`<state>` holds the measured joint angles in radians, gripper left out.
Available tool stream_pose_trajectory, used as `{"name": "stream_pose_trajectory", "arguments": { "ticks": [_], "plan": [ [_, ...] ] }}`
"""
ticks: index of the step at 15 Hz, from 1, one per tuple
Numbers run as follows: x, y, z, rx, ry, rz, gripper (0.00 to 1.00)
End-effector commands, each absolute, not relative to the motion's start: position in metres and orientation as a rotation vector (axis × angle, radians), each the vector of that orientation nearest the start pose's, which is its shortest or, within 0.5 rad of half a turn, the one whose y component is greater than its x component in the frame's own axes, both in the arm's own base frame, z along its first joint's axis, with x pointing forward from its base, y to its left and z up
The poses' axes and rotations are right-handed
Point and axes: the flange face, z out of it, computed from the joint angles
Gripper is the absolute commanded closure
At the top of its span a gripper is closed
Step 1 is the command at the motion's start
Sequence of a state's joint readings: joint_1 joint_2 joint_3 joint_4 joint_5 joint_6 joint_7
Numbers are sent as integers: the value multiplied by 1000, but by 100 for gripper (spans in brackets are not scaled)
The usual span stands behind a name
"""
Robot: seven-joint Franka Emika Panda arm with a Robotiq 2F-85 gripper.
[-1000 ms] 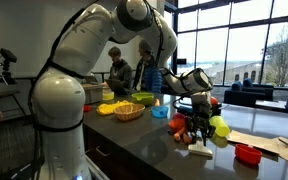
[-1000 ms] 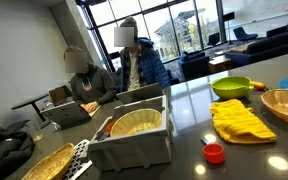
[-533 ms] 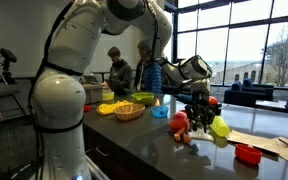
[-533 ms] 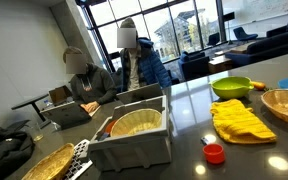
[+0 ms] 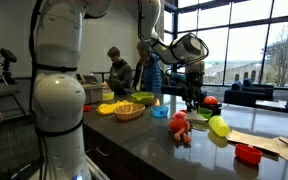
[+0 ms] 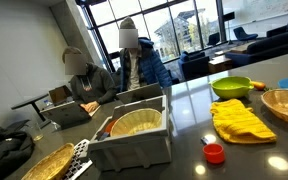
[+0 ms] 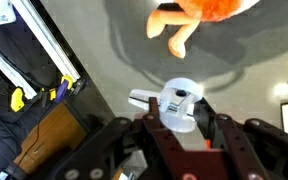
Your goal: Move the white clip to the left
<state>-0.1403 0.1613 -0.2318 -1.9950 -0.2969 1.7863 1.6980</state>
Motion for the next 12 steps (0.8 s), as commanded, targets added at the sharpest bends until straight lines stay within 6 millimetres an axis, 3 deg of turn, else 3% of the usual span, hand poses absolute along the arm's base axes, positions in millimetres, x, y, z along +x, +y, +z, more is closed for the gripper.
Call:
{"name": "stream_pose_trajectory", "arguments": {
  "ticks": [1,12],
  "plan": [
    [488,-198,385,-2150,2730,248,84],
    [507,-115,391,-2496,1899,522,84]
  ]
}}
